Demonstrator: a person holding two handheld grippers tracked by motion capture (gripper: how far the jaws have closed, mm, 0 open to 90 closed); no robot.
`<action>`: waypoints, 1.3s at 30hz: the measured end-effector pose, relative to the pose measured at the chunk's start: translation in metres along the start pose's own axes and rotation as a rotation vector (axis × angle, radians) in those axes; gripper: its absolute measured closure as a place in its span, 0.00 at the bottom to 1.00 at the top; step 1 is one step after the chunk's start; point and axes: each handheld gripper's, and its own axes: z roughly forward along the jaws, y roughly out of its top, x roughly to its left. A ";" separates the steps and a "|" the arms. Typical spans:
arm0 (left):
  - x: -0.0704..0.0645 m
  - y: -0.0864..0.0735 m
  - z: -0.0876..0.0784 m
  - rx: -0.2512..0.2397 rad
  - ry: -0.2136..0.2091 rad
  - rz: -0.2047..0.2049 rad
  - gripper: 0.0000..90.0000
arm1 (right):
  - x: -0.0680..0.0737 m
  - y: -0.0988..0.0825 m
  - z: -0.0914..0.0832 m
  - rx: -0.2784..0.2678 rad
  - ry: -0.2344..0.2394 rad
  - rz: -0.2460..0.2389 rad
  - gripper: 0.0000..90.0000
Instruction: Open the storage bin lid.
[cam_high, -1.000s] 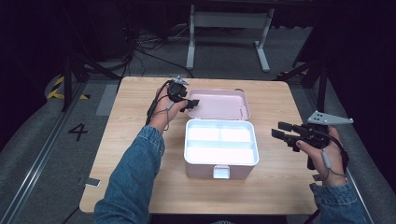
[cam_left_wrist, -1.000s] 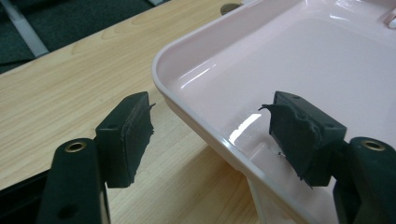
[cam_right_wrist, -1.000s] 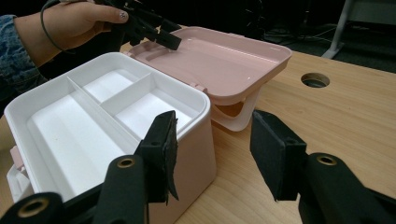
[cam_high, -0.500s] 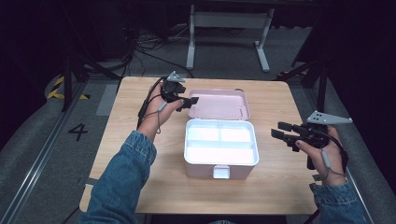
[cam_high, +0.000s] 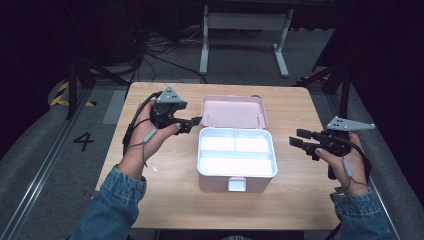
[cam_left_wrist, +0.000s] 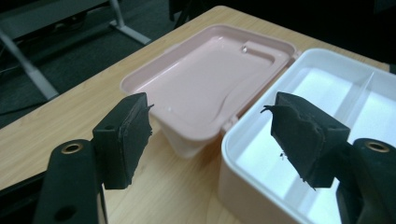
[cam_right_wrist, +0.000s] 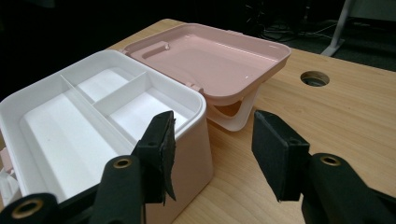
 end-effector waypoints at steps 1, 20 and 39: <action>0.000 -0.005 -0.006 0.004 0.018 -0.005 0.33 | -0.001 0.001 0.001 0.003 0.000 -0.003 0.56; 0.016 -0.085 -0.058 0.206 0.199 -0.218 0.36 | -0.026 -0.001 0.009 0.059 -0.021 -0.005 0.53; 0.031 -0.123 -0.052 0.298 0.194 -0.281 0.33 | -0.036 -0.014 0.016 0.160 -0.085 0.014 0.51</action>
